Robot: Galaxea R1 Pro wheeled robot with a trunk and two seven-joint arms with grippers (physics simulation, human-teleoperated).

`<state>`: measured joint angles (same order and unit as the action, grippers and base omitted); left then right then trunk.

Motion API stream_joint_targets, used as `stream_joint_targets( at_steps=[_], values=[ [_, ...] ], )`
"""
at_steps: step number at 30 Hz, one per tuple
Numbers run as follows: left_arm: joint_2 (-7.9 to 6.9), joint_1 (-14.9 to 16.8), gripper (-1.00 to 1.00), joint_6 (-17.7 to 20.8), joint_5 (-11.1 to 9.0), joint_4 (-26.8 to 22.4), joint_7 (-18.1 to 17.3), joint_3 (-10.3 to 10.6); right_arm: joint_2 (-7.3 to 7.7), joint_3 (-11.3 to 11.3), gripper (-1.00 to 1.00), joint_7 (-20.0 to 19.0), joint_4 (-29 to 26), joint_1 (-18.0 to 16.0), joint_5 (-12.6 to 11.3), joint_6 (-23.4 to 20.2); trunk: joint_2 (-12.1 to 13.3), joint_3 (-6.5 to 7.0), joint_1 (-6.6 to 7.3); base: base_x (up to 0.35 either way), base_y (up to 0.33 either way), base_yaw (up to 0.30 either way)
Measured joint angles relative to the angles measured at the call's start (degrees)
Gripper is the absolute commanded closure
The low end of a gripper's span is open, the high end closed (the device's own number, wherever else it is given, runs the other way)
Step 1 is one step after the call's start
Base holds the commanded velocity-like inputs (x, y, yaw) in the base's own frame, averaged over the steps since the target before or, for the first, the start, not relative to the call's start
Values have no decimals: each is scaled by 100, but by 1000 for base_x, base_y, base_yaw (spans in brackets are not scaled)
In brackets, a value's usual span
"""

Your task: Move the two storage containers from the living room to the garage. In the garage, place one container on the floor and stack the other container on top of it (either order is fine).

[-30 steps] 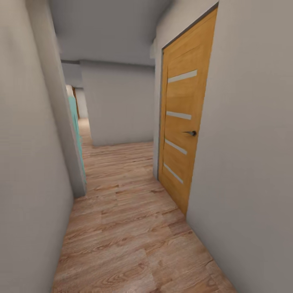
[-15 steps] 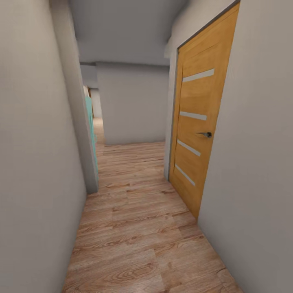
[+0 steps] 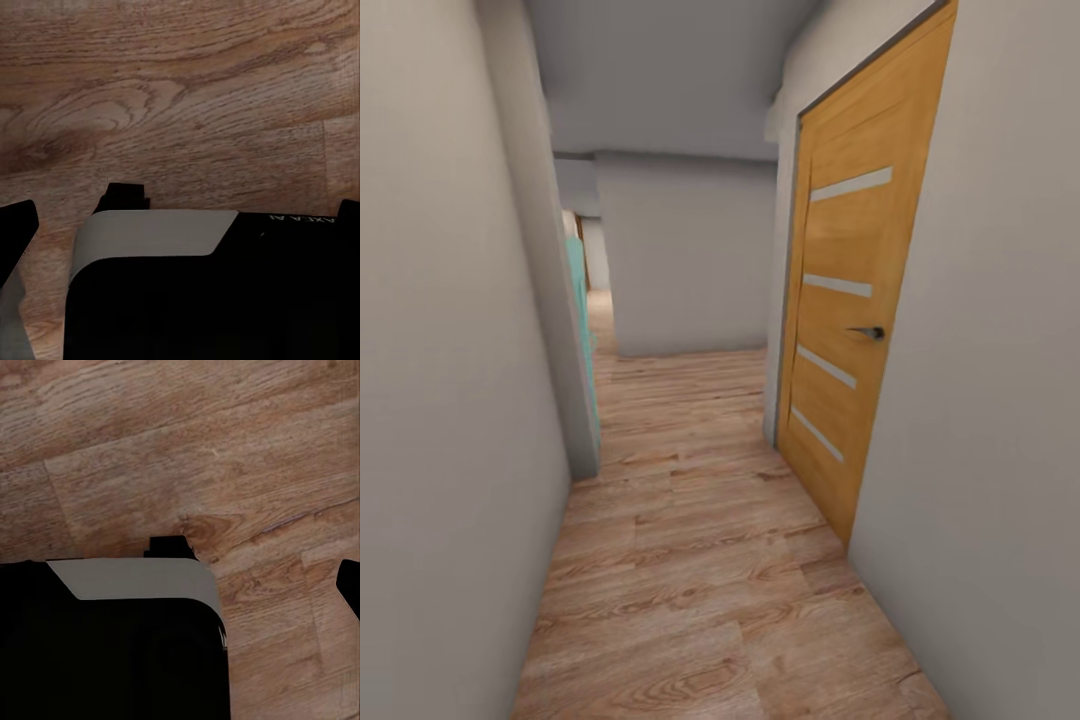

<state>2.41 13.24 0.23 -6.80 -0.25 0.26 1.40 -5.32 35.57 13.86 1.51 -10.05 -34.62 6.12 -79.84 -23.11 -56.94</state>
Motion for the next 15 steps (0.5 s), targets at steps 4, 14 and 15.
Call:
stream_joint_targets(
  at_steps=[4,14,15],
  values=[
    [-3,0,-100,1,0,0,-1,0,-3,0,-100,0,0,0,0,0,0,0,0,316,0,0],
    [-4,0,-100,1,6,0,5,0,-8,-7,-100,0,1,0,0,-5,0,0,0,320,0,0],
    [-4,0,-100,1,5,0,5,0,-8,-8,-100,0,1,0,0,-4,0,0,0,320,0,0]
  ],
)
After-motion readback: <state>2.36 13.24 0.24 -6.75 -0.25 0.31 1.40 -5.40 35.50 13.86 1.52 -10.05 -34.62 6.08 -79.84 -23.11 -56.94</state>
